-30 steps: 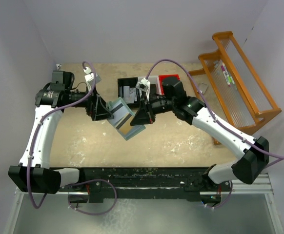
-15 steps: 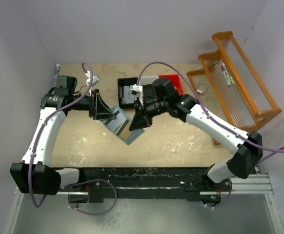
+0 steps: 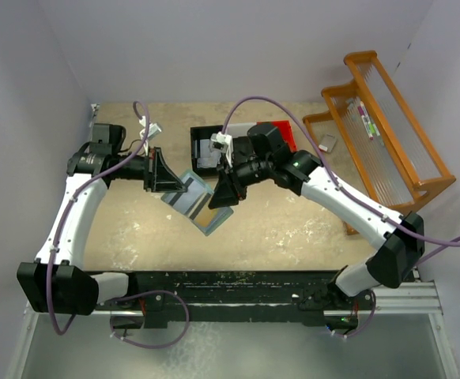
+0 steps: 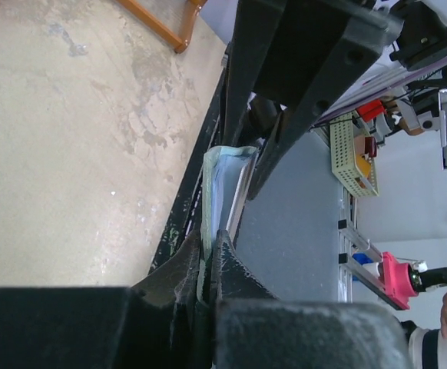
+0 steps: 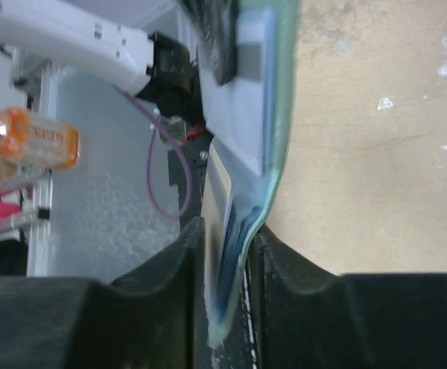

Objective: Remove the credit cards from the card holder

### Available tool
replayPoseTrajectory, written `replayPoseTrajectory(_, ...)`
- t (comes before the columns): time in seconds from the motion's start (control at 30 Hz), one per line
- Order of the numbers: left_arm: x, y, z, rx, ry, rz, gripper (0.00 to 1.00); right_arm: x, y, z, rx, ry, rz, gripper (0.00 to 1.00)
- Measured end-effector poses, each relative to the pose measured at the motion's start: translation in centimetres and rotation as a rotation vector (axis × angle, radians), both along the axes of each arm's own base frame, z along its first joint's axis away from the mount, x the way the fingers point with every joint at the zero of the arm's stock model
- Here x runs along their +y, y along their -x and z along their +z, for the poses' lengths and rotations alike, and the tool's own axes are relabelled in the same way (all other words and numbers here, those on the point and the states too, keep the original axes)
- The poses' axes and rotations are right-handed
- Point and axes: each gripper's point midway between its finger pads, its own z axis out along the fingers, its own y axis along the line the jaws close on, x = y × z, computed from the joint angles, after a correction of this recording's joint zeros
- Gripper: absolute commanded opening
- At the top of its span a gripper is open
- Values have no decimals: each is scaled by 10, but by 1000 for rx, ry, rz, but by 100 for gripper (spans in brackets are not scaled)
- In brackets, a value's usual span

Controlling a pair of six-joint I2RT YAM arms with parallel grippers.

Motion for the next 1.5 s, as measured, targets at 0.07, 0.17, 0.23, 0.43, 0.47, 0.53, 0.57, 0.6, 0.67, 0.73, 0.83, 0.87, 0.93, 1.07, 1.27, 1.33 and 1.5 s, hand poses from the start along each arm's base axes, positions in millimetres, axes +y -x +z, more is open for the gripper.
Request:
replayPoseTrajectory(0.07, 0, -1, -2, 14, -4, 2, 0, 1, -10, 2, -7, -10, -37, 49)
replayPoseTrajectory(0.17, 0, -4, -6, 43, -9, 10, 0, 0, -29, 6, -16, -23, -119, 60)
replayPoseTrajectory(0.23, 0, -8, -7, 70, -12, 22, 0, -4, -46, 4, -15, -19, -208, 63)
replayPoseTrajectory(0.43, 0, -26, -2, 74, -19, 85, 0, -32, -73, 7, -22, -15, -492, 63)
replayPoseTrajectory(0.47, 1, -31, -1, 64, -26, 105, 0, -39, -75, 15, -35, -31, -545, 63)
replayPoseTrajectory(0.53, 2, -40, 1, 45, -40, 152, 0, -52, -76, 39, -69, -99, -642, 63)
replayPoseTrajectory(0.57, 3, -45, 3, 32, -46, 178, 0, -57, -75, 54, -80, -147, -674, 63)
replayPoseTrajectory(0.6, 4, -49, 5, 20, -50, 203, 0, -60, -71, 69, -84, -209, -689, 62)
replayPoseTrajectory(0.67, 5, -55, 7, 8, -53, 244, 0, -61, -64, 93, -73, -318, -689, 62)
replayPoseTrajectory(0.73, 6, -62, 10, 8, -48, 277, 0, -52, -58, 108, -33, -404, -655, 61)
replayPoseTrajectory(0.83, 5, -67, 13, 26, -31, 302, 0, -27, -48, 116, 38, -485, -571, 60)
replayPoseTrajectory(0.87, 5, -68, 14, 34, -24, 307, 0, -14, -47, 109, 78, -488, -541, 59)
replayPoseTrajectory(0.93, 4, -70, 19, 42, -6, 313, 0, 4, -46, 88, 154, -468, -506, 57)
replayPoseTrajectory(1.07, 1, -71, 30, 60, 33, 310, 0, 24, -48, 56, 264, -432, -477, 55)
replayPoseTrajectory(1.27, -2, -68, 43, 97, 84, 292, 0, 33, -48, 57, 311, -474, -436, 52)
replayPoseTrajectory(1.33, -2, -65, 44, 113, 95, 286, 0, 34, -47, 62, 316, -495, -423, 51)
replayPoseTrajectory(1.5, -4, -57, 47, 146, 119, 274, 0, 38, -46, 66, 324, -521, -398, 46)
